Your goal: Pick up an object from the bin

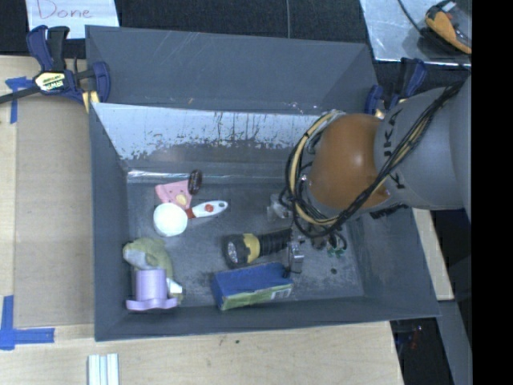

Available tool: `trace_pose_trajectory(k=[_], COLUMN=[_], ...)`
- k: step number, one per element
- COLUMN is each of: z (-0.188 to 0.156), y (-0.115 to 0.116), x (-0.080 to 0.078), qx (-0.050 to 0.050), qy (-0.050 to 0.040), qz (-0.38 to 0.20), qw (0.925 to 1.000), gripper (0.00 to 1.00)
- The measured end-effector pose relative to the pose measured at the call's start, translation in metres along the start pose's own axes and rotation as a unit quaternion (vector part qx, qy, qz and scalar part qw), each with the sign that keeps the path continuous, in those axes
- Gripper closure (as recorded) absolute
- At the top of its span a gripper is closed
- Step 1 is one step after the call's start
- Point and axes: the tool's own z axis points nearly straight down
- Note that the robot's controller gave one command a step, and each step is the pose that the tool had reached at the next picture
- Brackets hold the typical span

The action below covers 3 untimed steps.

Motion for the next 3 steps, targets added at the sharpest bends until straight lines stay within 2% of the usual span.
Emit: trace_pose_trajectory(k=[1,2,3], z=[-0.084,-0.03,-0.002], y=[0.003,0.063,0.061], x=[-0.013,-0.015,-0.013], qx=[0.002,-0.001,0.003], qy=[-0.0086,0.0012,-0.0106], qz=[-0.026,-0.1,-0.162], qw=[0.9996,0.995,0.9868], gripper=[0.0,0.0,0.0])
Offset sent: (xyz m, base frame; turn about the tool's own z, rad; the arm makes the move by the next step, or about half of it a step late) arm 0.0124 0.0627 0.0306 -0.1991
